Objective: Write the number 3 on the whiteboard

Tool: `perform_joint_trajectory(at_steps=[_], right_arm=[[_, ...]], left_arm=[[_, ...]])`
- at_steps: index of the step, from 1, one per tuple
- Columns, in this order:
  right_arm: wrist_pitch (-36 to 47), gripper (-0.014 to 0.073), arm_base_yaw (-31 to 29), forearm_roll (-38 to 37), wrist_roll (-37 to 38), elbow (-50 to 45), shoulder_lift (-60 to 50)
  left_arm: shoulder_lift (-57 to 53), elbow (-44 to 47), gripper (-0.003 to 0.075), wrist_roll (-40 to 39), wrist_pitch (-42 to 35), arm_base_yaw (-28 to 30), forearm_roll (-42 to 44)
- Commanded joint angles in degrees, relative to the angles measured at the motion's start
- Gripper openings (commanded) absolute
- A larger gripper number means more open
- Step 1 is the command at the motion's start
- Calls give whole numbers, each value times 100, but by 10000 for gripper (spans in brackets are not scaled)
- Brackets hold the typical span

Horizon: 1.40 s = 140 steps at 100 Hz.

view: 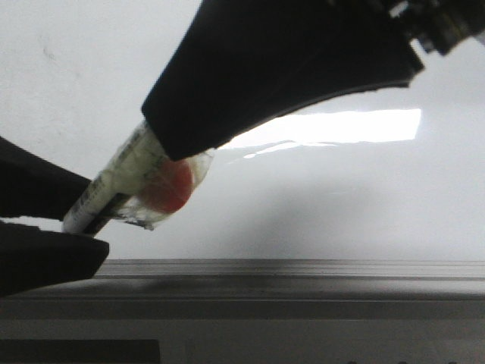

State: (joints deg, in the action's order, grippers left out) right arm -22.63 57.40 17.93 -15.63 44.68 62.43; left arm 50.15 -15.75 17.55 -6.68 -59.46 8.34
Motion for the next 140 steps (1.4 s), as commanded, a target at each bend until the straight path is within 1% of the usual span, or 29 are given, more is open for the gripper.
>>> perform_joint_trajectory(at_steps=[1,2,7,14,28,47,55,65,89,106,118,124,128,133,140], right_arm=[[435,-64,-14,-314,-88,203,-122],[435,-64,-14,-370,-88,203,-122],[418,-64,-63,-405,-88,218,-176],[306,-64,-210,-405,60,318,-246],[-88,-64,-669,-405,168,749,-273],[-206,-64,-1230,-405,168,1245,-273],[-274,-64,-1428,-405,168,1401,-248],[-565,-64,-1678,-405,168,1622,-68],[-803,-64,-1889,-620,168,1951,482],[-861,-64,-2171,-731,168,2066,409],[-1289,-64,-2399,-746,239,2069,238],[-1565,-64,-2412,-746,262,2030,223],[-1662,-64,-2388,-607,262,1959,223],[-1643,-64,-2300,-478,251,1837,286],[-1609,-64,-2174,-477,251,1745,412]], left_arm=[[-133,-171,399,-29,-401,0,-243],[-136,-171,416,-29,-402,16,-329],[-198,-171,444,-29,-399,98,-629],[-314,-171,439,-29,-399,252,-882],[-479,-171,438,-29,-325,644,-904],[-536,-171,438,-29,-391,1057,-918],[-536,-171,438,-29,-515,1072,-926],[-536,-171,438,-41,-661,1072,-941],[-536,-171,438,-41,-784,1072,-945],[-536,-171,438,-41,-788,1072,-955],[-536,-171,438,-41,-788,1072,-954],[-536,-171,438,-41,-788,1072,-954],[-536,-171,438,-41,-797,1072,-954],[-536,-171,438,-41,-797,1072,-954],[-536,-171,438,-41,-797,1072,-954]])
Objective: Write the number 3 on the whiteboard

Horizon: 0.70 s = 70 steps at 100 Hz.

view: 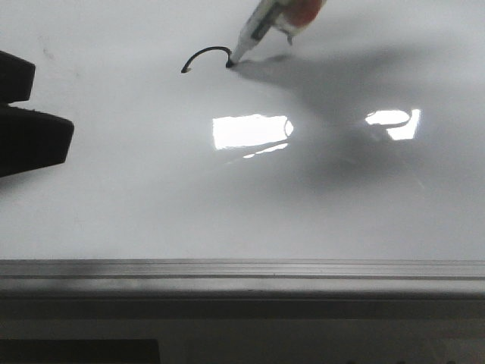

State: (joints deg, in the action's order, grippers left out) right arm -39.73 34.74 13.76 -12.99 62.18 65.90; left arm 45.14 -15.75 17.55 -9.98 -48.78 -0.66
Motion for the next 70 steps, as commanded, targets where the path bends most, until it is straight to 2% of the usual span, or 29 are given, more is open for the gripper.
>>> perform_joint_trajectory(at_steps=[1,9,21,34,58,70], right_arm=[[101,-64,93,-59,-12,-5,83],[49,-64,102,-71,68,-5,116],[-246,-64,102,-565,546,-5,-89],[-586,-64,155,-442,571,-79,-165],[288,-64,693,-235,571,-266,249],[350,-64,915,-133,571,-266,162]], left_arm=[[-35,-171,438,-41,-467,3,-54],[-35,-171,438,-41,-469,3,-54],[-35,-171,438,-41,-479,3,-54],[-35,-171,438,-41,-532,3,-54],[-35,-171,438,-41,-587,3,-54],[-35,-171,438,-41,-628,3,66]])
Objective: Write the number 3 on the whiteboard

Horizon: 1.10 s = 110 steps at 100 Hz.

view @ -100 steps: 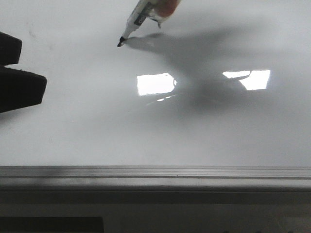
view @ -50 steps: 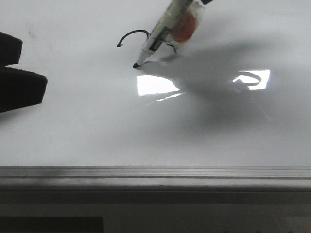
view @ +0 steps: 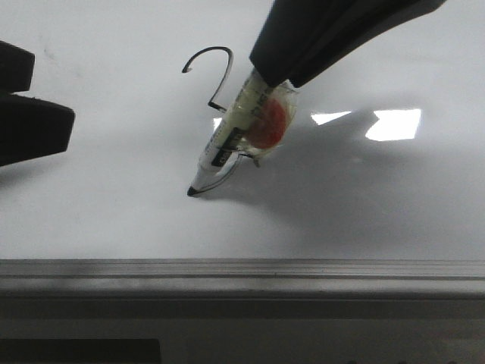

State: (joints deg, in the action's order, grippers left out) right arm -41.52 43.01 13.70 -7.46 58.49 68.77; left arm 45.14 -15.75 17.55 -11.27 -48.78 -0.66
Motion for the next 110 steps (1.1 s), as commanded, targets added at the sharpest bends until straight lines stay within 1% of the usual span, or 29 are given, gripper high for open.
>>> perform_joint_trajectory(at_steps=[1,7,16,33,45,57,62,67,72,74,79,81,86,110], right_arm=[[519,-64,104,-125,18,103,-140],[549,-64,247,-85,18,103,-217],[662,-64,509,-85,18,103,-277],[849,-64,1010,-85,18,103,-277],[949,-64,1163,-85,18,103,-277],[925,-64,1269,-28,18,103,-277],[902,-64,1295,-28,18,103,-277],[860,-64,1306,-28,18,103,-277],[777,-64,1306,-28,18,103,-277],[761,-64,1306,-28,18,103,-277],[706,-64,1306,-16,18,103,-277],[707,-64,1306,-3,18,103,-277],[695,-64,1306,9,18,103,-277],[695,-62,1306,32,18,103,-277]], left_arm=[[-35,-171,438,-41,-499,3,66],[-35,-171,438,-41,-499,-9,98],[-35,-171,438,-241,-532,-111,66],[14,-171,438,-350,-639,-550,66],[218,-171,438,-350,-650,-742,111],[464,-171,429,-350,-744,-763,111],[574,-171,397,-350,-786,-763,111],[659,-171,335,-350,-812,-763,111],[714,-171,239,-350,-877,-763,111],[729,-171,213,-350,-898,-763,111],[726,-171,102,-350,-937,-763,111],[731,-171,75,-350,-937,-763,111],[742,-171,-23,-350,-937,-763,111],[756,-171,-20,-350,-937,-776,111]])
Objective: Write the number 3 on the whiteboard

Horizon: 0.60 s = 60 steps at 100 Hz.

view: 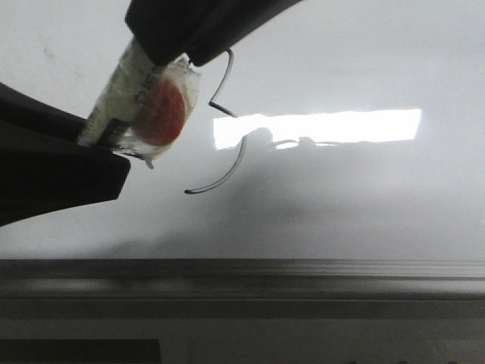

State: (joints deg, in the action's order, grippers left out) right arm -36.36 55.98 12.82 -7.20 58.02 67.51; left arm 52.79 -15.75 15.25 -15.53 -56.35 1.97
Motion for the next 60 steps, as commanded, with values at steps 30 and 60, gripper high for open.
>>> perform_joint_trajectory(at_steps=[30,60], right_arm=[[231,646,-139,51,-76,150,-244],[228,667,-301,51,-76,150,-514]], left_arm=[[-8,-171,-20,-475,-522,-20,-1565],[122,-249,-20,-464,-639,-20,-4974]])
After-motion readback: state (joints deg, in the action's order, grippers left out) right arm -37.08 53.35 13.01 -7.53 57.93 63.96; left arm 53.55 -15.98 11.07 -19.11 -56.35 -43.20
